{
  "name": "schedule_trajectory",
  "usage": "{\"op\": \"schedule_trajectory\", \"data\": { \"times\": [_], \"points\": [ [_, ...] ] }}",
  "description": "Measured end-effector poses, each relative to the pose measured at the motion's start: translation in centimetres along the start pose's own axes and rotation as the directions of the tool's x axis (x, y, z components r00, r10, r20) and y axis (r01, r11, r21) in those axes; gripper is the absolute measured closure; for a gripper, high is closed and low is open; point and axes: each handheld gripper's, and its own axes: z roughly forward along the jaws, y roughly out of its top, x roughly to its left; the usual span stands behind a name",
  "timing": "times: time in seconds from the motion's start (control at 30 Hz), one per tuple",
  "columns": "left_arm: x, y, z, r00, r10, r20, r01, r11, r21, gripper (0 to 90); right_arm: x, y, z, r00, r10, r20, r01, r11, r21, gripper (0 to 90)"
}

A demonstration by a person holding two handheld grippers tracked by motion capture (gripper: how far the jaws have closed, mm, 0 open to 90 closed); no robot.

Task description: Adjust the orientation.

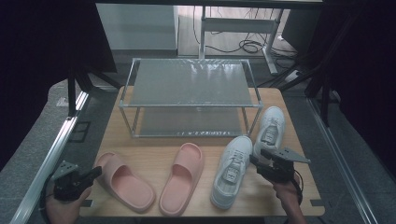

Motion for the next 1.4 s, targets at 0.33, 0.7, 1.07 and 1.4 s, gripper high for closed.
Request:
{"op": "schedule_trajectory", "data": {
  "times": [0.33,0.7,1.07,1.4],
  "points": [
    [1.4,-1.6,0.5,0.9985,-0.053,-0.014,0.053,0.9983,0.023,90.0,0.0,-0.2,0.2,1.0000,-0.002,0.007,0.002,1.000,0.010,43.6],
    [1.9,-2.5,1.1,0.9981,-0.055,-0.029,0.057,0.9960,0.069,90.0,-0.1,-0.1,0.2,1.0000,0.003,0.007,-0.003,1.000,0.007,43.5],
    [1.8,-1.9,2.0,0.9988,-0.039,-0.030,0.041,0.9968,0.068,90.0,-0.2,-0.1,-0.1,0.9999,0.003,0.011,-0.003,1.000,0.000,43.5],
    [1.3,-0.8,3.5,0.9993,-0.029,-0.021,0.031,0.9970,0.071,90.0,-0.1,-0.1,0.1,1.0000,0.002,0.010,-0.002,1.000,0.006,43.4]
  ]
}}
